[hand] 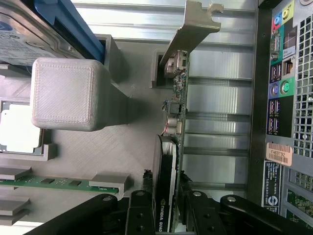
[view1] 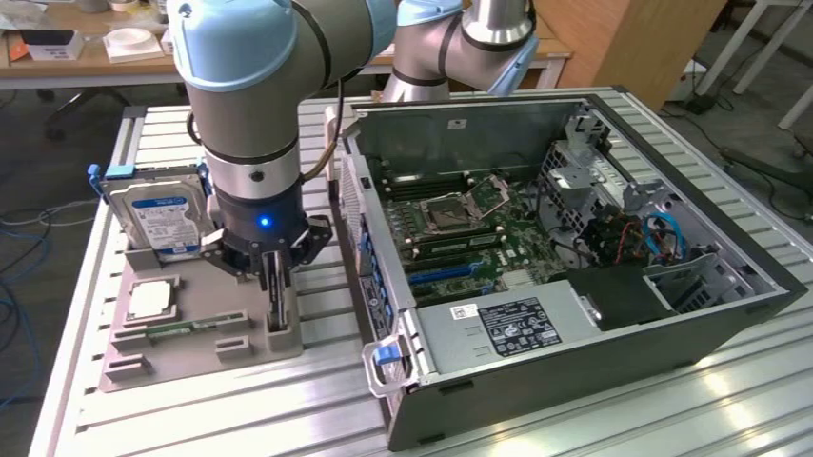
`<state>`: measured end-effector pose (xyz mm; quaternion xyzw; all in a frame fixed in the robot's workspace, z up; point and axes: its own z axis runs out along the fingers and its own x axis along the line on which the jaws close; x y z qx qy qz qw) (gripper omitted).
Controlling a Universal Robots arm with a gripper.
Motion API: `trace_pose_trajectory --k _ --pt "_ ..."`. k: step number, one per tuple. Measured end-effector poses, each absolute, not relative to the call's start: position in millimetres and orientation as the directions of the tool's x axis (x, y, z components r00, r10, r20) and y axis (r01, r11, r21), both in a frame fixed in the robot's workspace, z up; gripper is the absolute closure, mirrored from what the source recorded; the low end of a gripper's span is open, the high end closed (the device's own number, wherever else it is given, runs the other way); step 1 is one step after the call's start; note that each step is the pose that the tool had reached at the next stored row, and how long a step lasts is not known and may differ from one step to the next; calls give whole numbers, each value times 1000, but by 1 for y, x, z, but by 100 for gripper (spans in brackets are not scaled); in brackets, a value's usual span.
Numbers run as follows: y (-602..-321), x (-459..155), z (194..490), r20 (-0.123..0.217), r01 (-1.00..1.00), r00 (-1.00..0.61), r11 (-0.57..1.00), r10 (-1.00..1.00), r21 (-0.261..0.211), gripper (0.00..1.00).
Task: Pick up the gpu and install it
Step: 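Pick up the gpu and move the gpu toward the slot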
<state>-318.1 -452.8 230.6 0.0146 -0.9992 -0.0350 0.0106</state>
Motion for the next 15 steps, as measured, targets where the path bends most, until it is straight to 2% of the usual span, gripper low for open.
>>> trace_pose_trajectory --k 11,12,15 --pt "-453 -318 231 20 -28 -999 997 -30 70 68" --pt "-453 -318 231 20 -28 -999 997 -30 70 74" --pt "-453 -318 231 20 -28 -999 997 -30 70 74"
